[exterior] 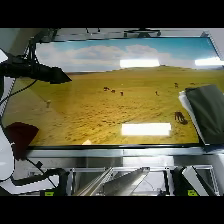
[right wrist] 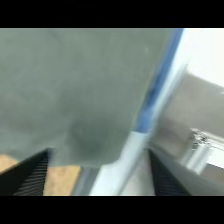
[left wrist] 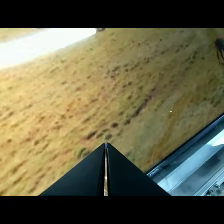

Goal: Fold the shirts.

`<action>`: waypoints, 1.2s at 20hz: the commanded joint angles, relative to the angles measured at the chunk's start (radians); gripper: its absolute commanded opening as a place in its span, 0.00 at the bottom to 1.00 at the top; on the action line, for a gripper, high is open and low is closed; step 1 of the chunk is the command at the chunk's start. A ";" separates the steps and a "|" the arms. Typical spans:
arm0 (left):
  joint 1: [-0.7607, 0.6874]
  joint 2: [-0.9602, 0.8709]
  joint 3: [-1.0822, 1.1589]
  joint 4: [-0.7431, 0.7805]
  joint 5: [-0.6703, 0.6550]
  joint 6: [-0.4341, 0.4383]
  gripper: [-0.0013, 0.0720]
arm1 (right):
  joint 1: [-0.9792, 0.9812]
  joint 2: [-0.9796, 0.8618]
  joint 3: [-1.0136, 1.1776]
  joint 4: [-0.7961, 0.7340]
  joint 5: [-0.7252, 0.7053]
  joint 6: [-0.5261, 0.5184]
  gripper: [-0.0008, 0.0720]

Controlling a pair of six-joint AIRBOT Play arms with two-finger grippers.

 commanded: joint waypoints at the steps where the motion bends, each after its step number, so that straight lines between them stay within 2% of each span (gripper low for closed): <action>1: -0.031 0.000 0.000 0.000 0.000 0.000 0.06 | -0.005 0.004 0.016 -0.055 0.076 -0.079 0.97; 3: -0.037 0.000 0.000 0.000 0.000 0.000 0.06 | -0.005 0.004 0.109 -0.031 0.120 -0.080 0.97; 7: -0.037 0.004 0.000 -0.003 0.000 -0.001 0.06 | 0.028 0.003 0.340 0.190 0.079 -0.087 0.96; 8: -0.030 0.008 0.000 -0.005 0.000 -0.013 0.06 | 0.051 0.004 0.372 0.266 0.056 -0.088 0.73; 9: -0.023 0.022 -0.003 -0.025 0.000 -0.028 0.06 | 0.081 0.006 0.389 0.355 0.033 -0.104 0.33; 10: -0.013 0.047 -0.018 -0.080 0.007 -0.027 0.06 | 0.116 0.013 0.388 0.440 0.013 -0.132 0.14; 12: 0.005 0.122 -0.094 -0.161 0.066 -0.027 0.05 | 0.200 0.021 0.387 0.508 0.006 -0.186 0.12; 13: 0.004 0.168 -0.147 -0.150 0.085 -0.027 0.05 | 0.259 0.028 0.382 0.506 0.011 -0.213 0.03; 17: -0.011 0.392 -0.484 -0.151 0.091 -0.027 0.04 | 0.536 0.162 0.229 0.508 -0.027 -0.256 0.03; 21: -0.079 0.635 -0.856 -0.152 0.196 -0.029 0.04 | 0.857 0.336 -0.012 0.504 -0.085 -0.296 0.04; 24: -0.121 0.741 -1.016 -0.152 0.237 -0.059 0.05 | 0.992 0.369 -0.116 0.497 -0.137 -0.280 0.03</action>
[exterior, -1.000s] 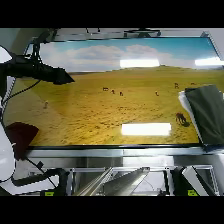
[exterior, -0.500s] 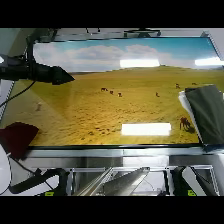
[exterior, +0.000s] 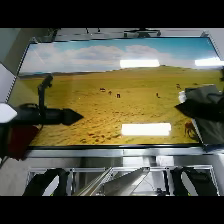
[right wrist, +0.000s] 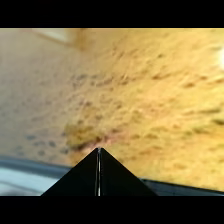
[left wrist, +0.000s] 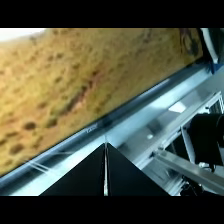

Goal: Fold the shirts.

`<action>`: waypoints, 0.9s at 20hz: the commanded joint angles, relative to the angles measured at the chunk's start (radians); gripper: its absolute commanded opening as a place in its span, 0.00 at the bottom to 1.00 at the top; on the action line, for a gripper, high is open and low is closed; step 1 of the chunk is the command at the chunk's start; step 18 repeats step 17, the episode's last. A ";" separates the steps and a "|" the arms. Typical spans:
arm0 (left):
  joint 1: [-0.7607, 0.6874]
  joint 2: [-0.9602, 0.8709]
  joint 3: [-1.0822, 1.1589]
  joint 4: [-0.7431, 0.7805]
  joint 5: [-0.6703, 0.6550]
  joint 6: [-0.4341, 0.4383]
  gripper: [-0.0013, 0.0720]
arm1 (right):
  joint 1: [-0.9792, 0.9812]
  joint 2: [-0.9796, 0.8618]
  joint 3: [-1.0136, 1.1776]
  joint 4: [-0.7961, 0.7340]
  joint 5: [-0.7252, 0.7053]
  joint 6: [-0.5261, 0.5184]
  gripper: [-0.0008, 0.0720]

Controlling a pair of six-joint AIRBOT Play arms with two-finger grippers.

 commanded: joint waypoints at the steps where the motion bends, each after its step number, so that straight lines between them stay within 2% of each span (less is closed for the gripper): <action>1: -0.042 0.139 -0.198 -0.004 0.066 -0.028 0.05 | 0.162 0.047 -0.117 0.002 -0.062 -0.007 0.03; 4: -0.041 0.188 -0.235 -0.004 0.086 -0.042 0.05 | 0.166 0.035 -0.118 0.009 -0.100 -0.007 0.03; 11: -0.041 0.248 -0.248 -0.004 0.089 -0.042 0.04 | 0.165 0.035 -0.118 0.019 -0.087 -0.007 0.03; 18: -0.041 0.248 -0.249 -0.003 0.099 -0.064 0.04 | 0.165 0.035 -0.118 0.019 -0.087 -0.007 0.03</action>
